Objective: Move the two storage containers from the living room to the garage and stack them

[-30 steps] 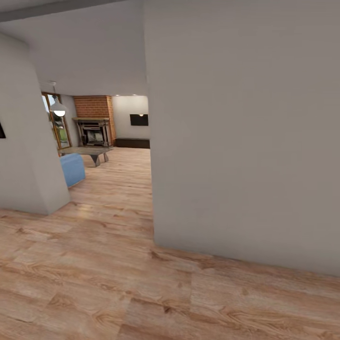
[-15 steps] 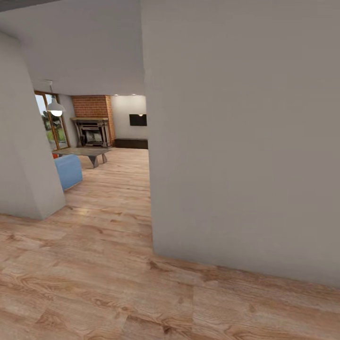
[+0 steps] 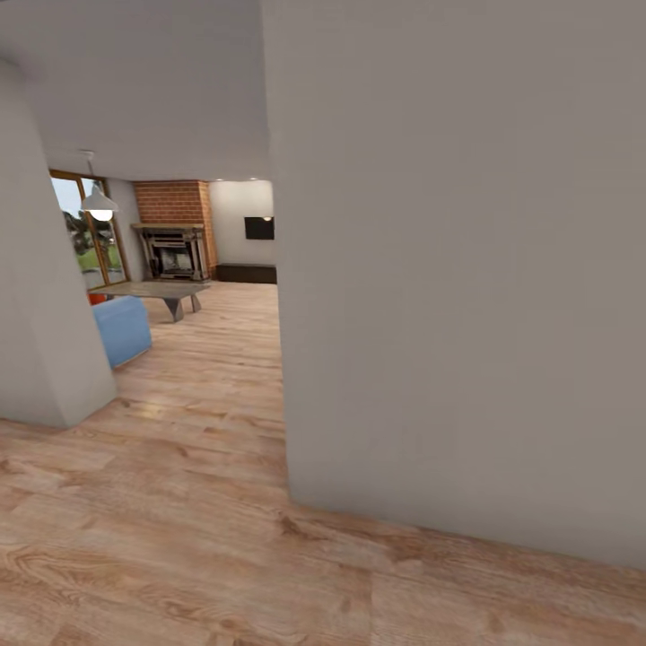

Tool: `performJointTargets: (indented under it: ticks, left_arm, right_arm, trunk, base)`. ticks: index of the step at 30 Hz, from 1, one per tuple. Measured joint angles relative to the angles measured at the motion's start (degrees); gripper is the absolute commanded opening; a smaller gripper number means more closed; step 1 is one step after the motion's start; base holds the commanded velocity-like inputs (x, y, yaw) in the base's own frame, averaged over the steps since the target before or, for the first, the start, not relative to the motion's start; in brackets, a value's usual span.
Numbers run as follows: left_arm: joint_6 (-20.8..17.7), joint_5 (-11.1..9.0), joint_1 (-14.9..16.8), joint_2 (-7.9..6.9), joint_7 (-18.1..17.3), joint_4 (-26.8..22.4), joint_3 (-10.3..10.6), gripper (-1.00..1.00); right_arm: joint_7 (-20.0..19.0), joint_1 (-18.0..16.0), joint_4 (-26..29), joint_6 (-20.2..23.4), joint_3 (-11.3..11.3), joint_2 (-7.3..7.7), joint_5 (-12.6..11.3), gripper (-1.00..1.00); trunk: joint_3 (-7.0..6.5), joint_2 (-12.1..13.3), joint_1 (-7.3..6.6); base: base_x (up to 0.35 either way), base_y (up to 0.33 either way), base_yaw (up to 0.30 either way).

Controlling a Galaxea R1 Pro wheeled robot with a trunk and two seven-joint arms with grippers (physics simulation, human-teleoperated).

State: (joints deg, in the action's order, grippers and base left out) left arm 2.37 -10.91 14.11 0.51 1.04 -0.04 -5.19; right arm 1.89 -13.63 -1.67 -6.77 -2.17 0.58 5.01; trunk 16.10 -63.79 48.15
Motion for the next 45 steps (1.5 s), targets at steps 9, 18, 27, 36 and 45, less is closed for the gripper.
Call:
performJointTargets:
  ticks: [9, 18, 27, 36, 45]
  left_arm:
    - [-0.3, 0.0, 0.0, 0.07, 0.0, 0.0, 0.0, 1.0]
    - [0.1, 0.1, 0.0, 0.16, 0.0, 0.0, 0.0, 1.0]
    - [0.3, 0.1, 0.0, 0.15, 0.0, 0.0, 0.0, 1.0]
    - [0.4, 0.1, 0.0, 0.17, 0.0, 0.0, 0.0, 1.0]
    - [0.4, 0.1, 0.0, 0.17, 0.0, 0.0, 0.0, 1.0]
  right_arm:
    - [-0.2, 0.0, 0.0, 0.0, 0.0, -0.07, 0.2, 1.0]
    - [0.0, 0.0, 0.0, 1.2, 0.0, -0.59, 0.3, 1.0]
    - [0.1, 0.0, 0.0, 1.3, 0.0, -0.82, 0.3, 1.0]
    - [0.2, 0.0, 0.0, 1.0, 0.0, -0.83, 0.0, 1.0]
    - [0.2, 0.0, 0.0, 0.7, 0.0, -0.83, 0.0, 1.0]
  trunk:
    - [0.0, 0.0, 0.0]
    - [0.0, 0.0, 0.02]
    - [0.0, 0.0, 0.03]
    - [0.0, 0.0, 0.03]
    - [0.0, 0.0, 0.03]
  base:
    - [0.321, 0.0, 0.0]
    - [0.232, 0.0, 0.048]
    - [0.015, 0.0, 0.264]
    - [0.0, 0.0, 0.284]
    - [0.0, 0.0, 0.284]
